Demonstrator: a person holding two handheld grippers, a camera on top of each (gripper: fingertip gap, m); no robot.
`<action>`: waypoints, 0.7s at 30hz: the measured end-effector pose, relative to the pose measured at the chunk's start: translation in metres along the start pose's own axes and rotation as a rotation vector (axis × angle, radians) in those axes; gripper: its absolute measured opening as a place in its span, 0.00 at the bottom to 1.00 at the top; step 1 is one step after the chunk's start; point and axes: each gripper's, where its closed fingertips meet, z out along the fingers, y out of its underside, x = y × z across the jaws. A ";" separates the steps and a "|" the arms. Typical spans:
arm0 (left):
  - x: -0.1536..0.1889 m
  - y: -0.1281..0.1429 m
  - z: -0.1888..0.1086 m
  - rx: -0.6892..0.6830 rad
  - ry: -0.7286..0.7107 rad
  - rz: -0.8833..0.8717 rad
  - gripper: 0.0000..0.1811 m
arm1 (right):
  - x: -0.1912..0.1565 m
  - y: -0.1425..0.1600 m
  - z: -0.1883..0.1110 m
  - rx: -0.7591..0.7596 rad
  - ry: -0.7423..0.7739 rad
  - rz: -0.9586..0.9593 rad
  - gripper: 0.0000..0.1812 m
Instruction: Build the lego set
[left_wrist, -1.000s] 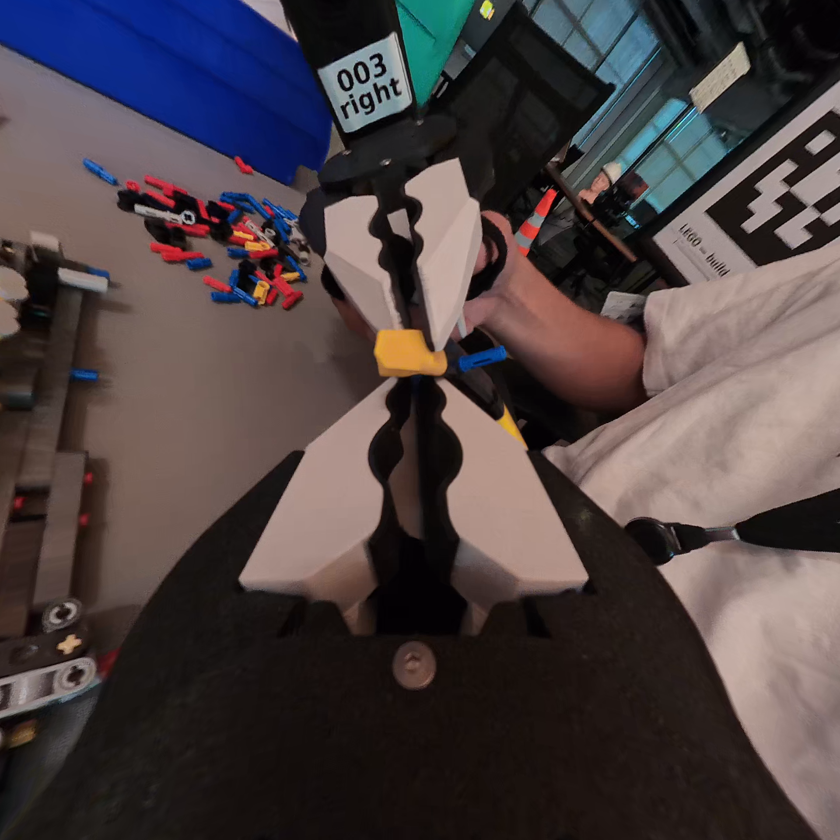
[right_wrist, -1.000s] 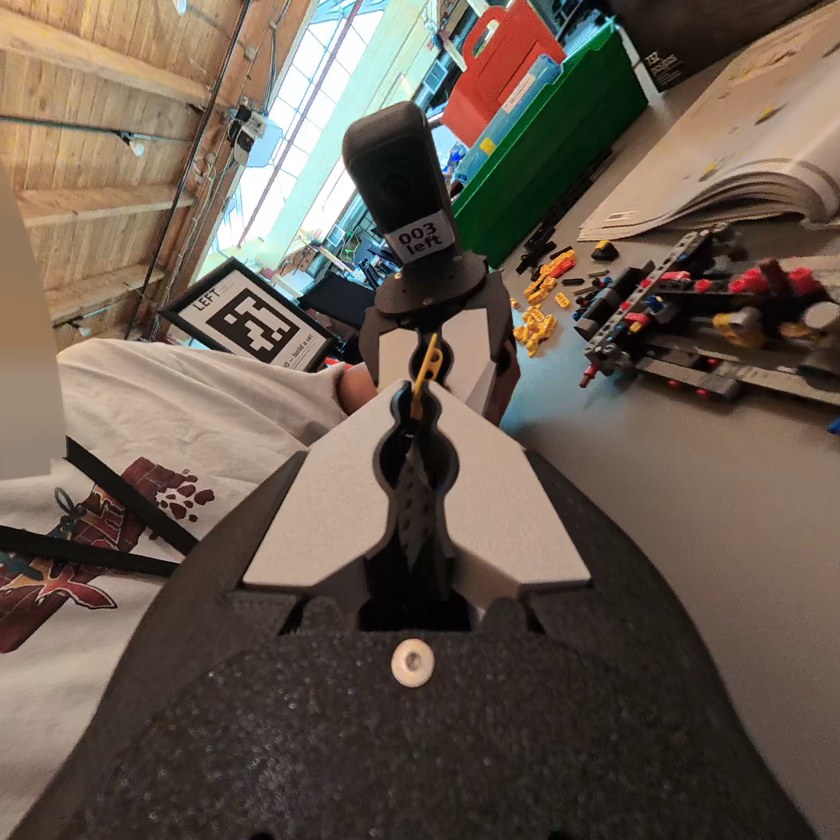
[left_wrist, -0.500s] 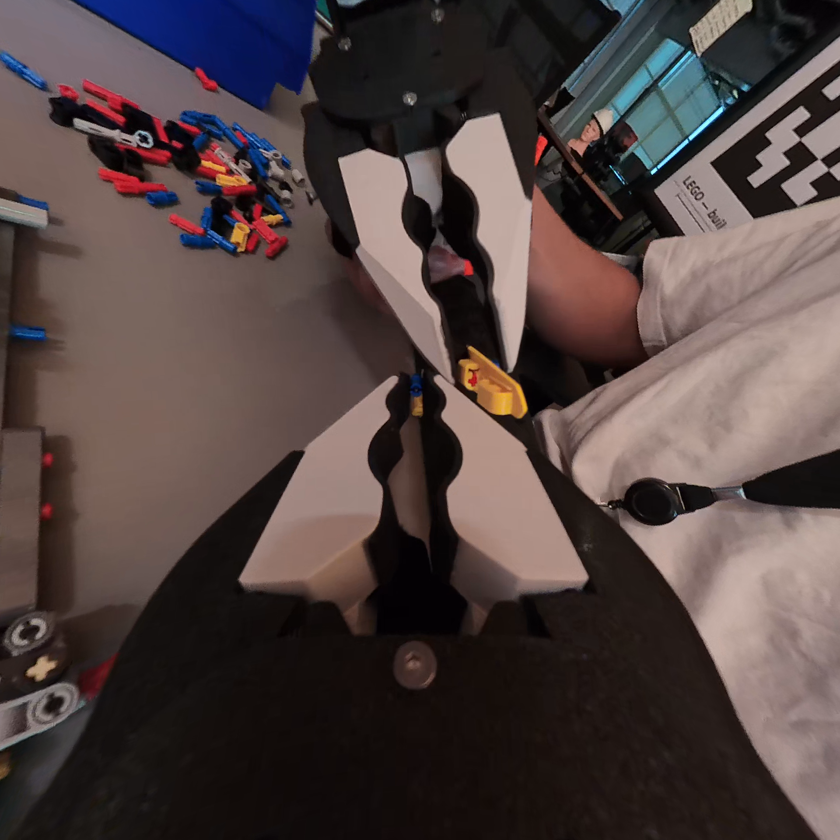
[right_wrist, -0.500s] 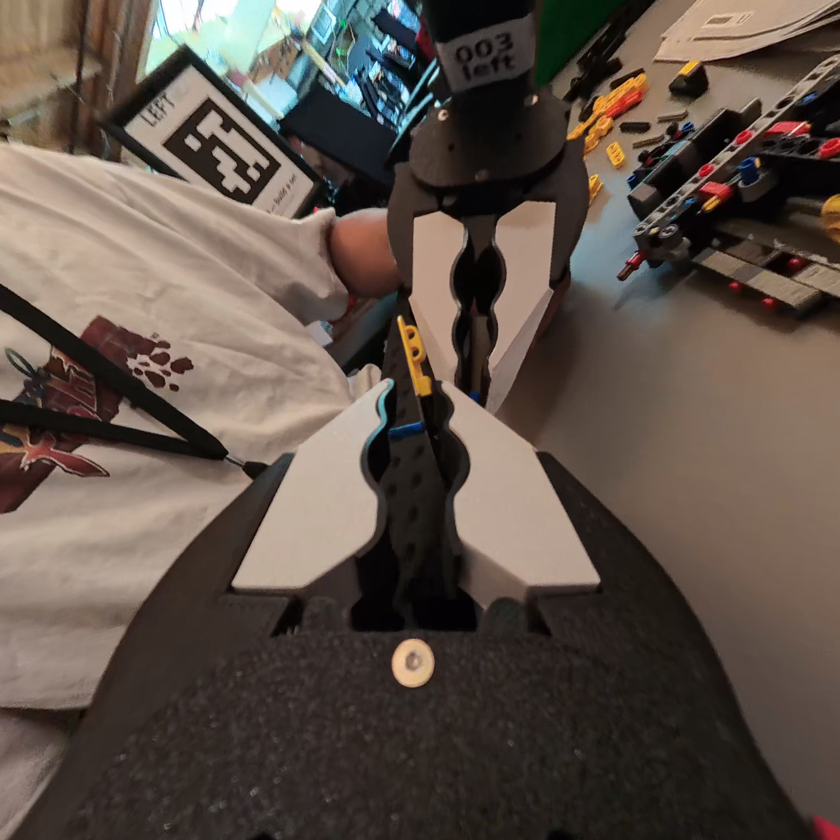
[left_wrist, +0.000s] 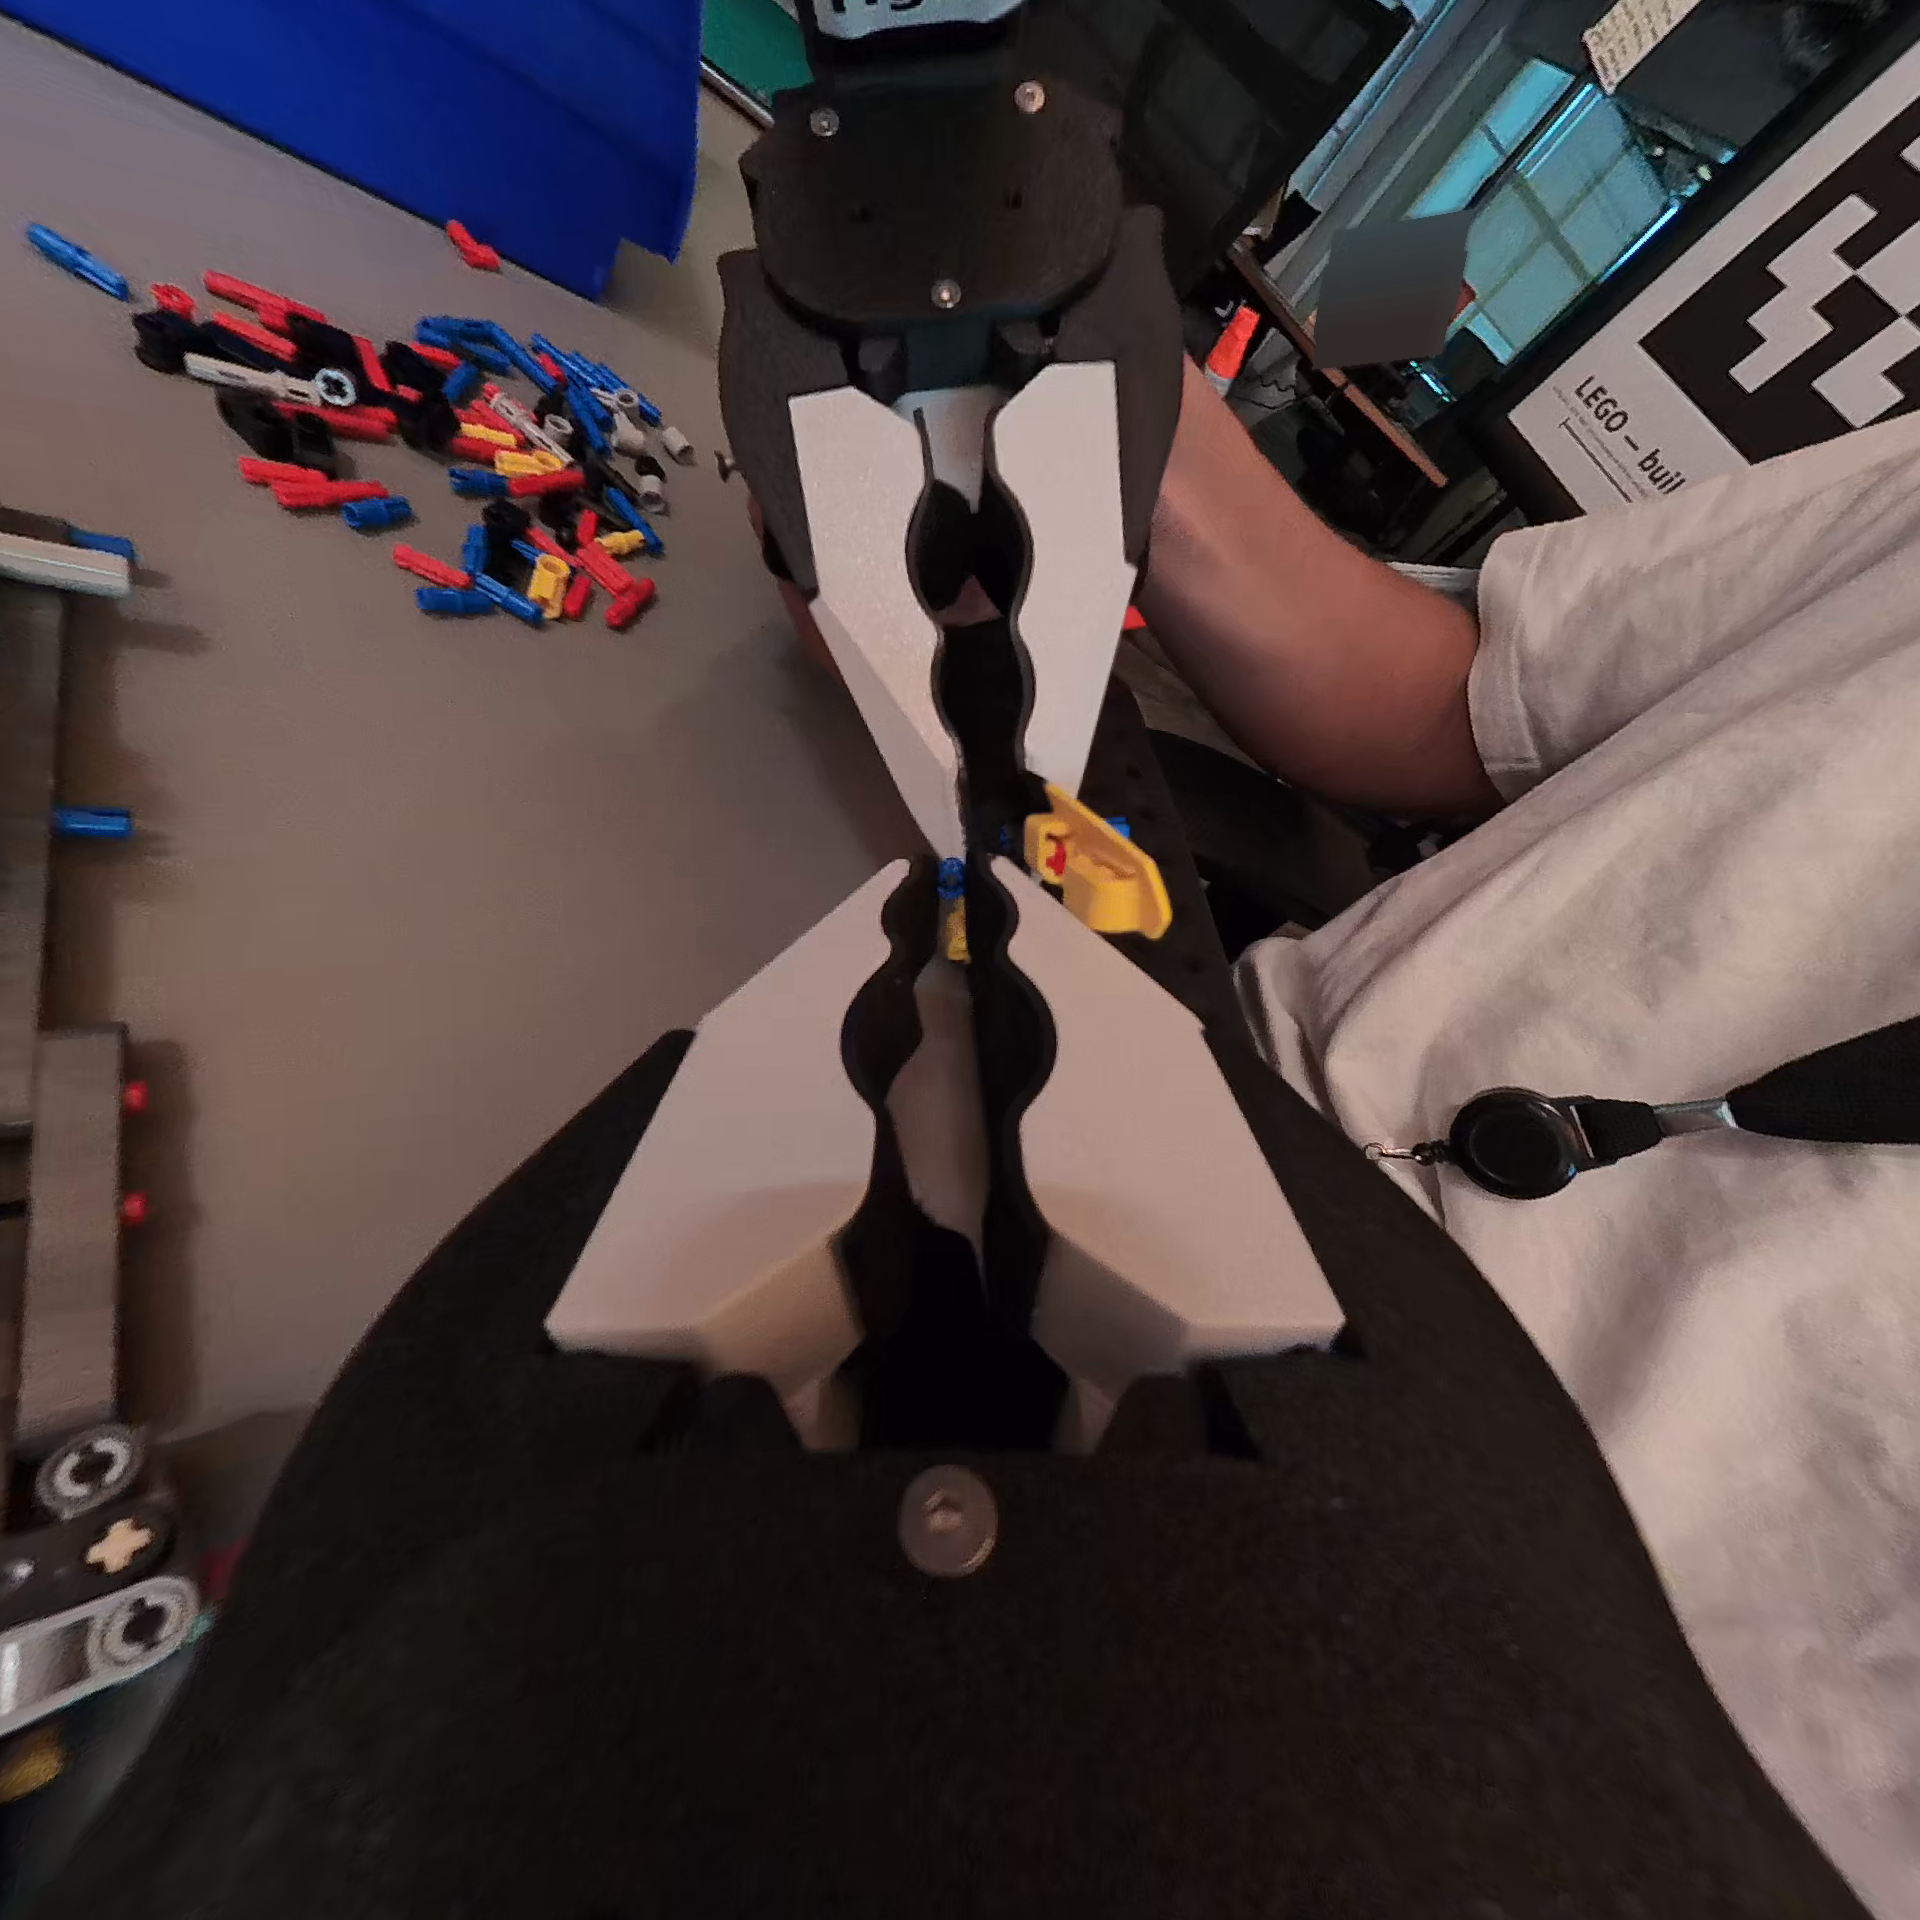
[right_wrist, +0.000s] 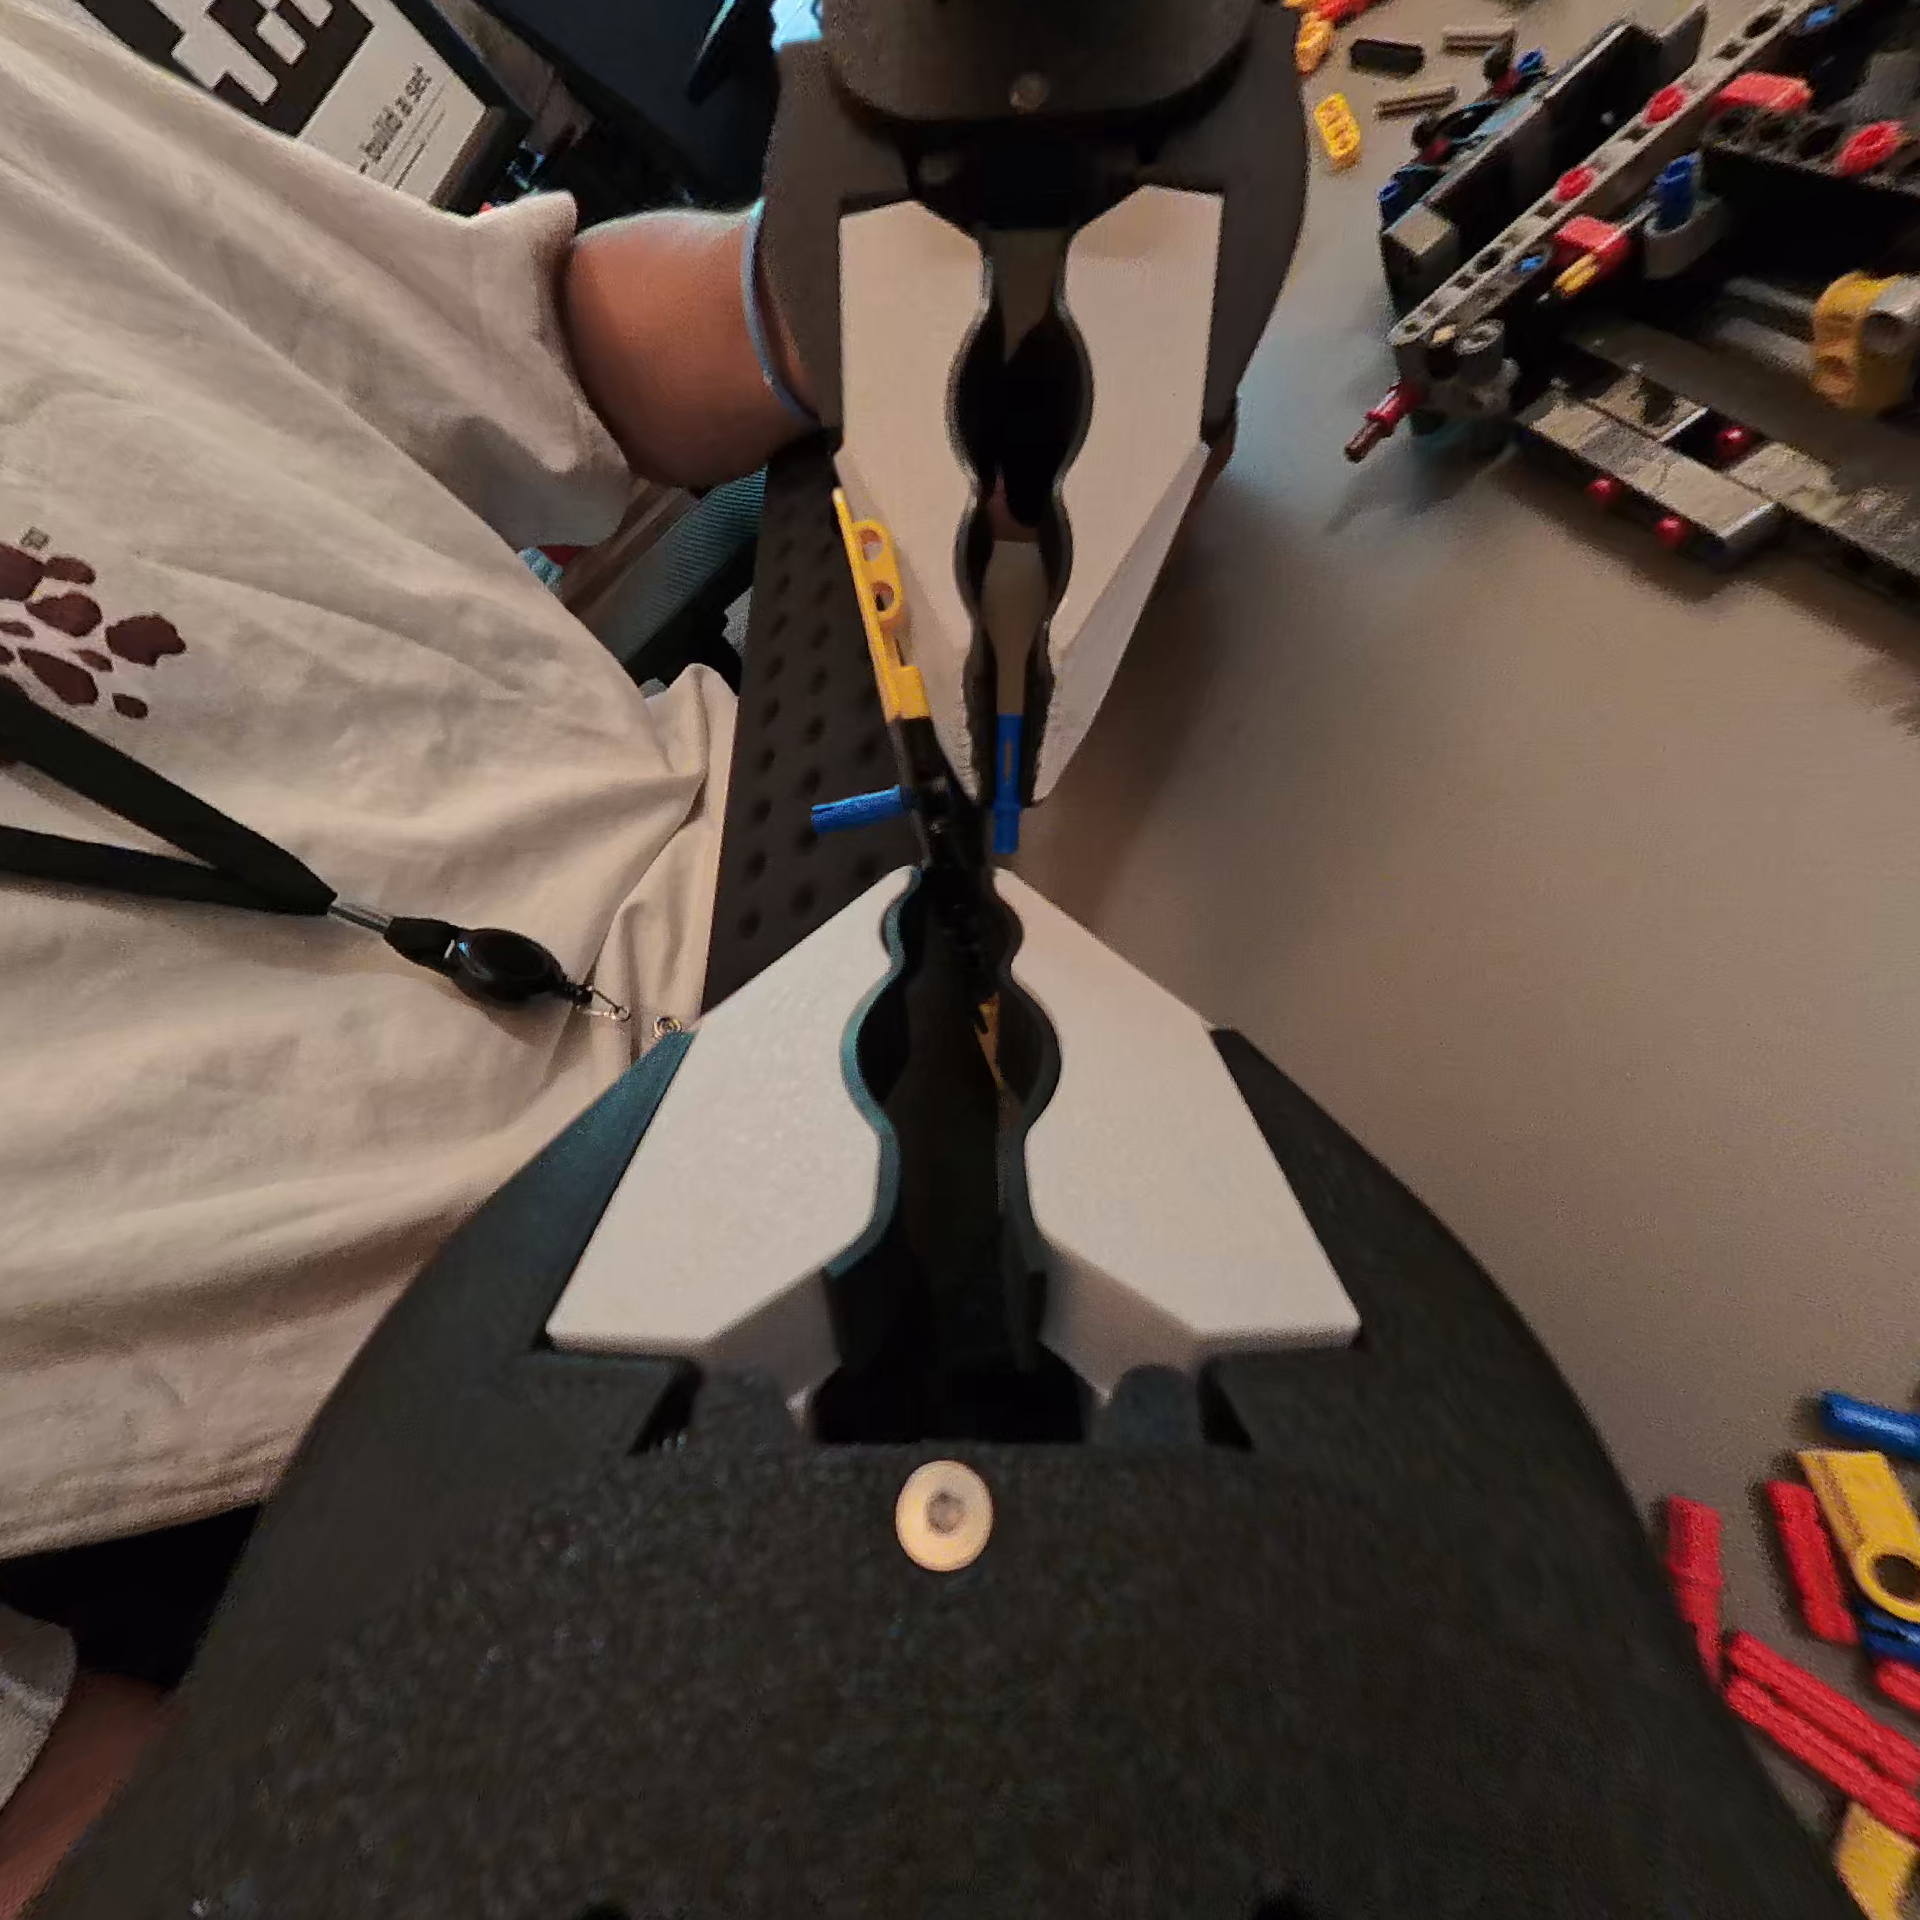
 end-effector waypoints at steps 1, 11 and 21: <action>-0.003 -0.002 -0.001 0.007 -0.020 0.007 0.02 | 0.000 -0.006 -0.002 0.024 -0.002 0.002 0.03; -0.021 -0.074 -0.066 0.367 -0.454 0.276 0.02 | 0.040 -0.098 -0.049 0.713 0.072 0.239 0.03; -0.039 -0.062 -0.061 0.213 -0.841 0.463 0.02 | 0.055 -0.112 -0.038 0.918 0.349 0.217 0.03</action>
